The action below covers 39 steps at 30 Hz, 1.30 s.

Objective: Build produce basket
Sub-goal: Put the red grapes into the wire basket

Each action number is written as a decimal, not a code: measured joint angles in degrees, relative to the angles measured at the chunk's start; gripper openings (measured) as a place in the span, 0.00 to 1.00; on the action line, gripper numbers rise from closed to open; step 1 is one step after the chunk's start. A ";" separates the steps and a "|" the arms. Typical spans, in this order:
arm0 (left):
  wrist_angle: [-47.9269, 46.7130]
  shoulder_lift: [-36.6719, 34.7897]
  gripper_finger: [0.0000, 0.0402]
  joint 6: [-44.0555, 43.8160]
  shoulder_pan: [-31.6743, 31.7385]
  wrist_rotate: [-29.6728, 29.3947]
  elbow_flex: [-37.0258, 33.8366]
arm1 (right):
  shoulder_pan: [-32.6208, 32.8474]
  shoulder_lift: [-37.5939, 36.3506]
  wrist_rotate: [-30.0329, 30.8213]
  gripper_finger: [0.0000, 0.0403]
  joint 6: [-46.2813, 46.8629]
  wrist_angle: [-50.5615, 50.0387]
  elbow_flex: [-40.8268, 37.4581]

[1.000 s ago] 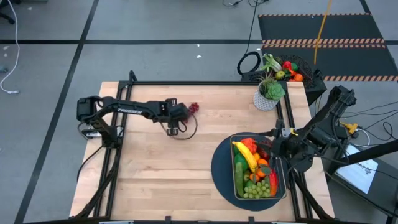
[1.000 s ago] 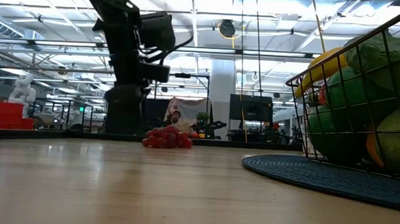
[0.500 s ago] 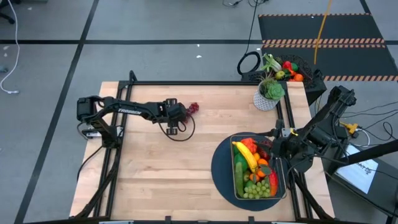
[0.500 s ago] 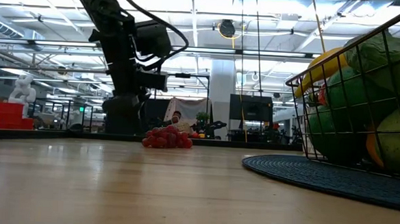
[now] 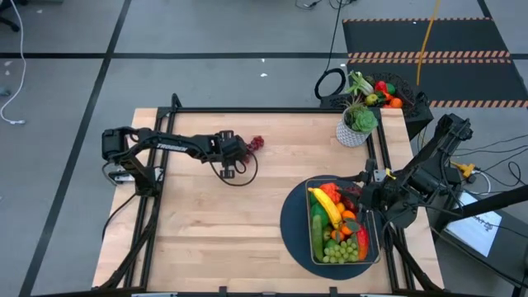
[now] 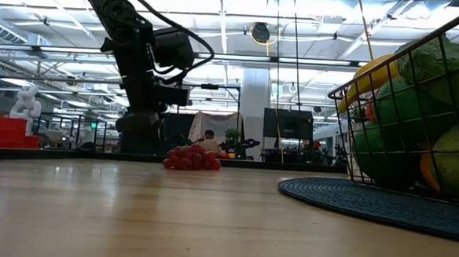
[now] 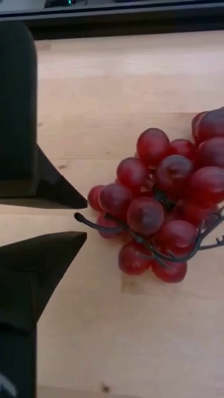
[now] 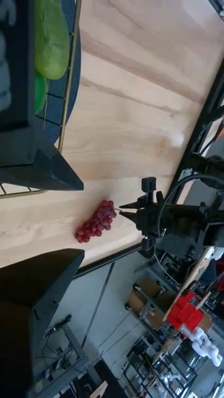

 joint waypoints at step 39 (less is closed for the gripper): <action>7.89 0.00 0.00 -1.59 -5.00 -1.39 2.04 | -0.74 -0.01 0.38 0.39 2.48 1.71 0.00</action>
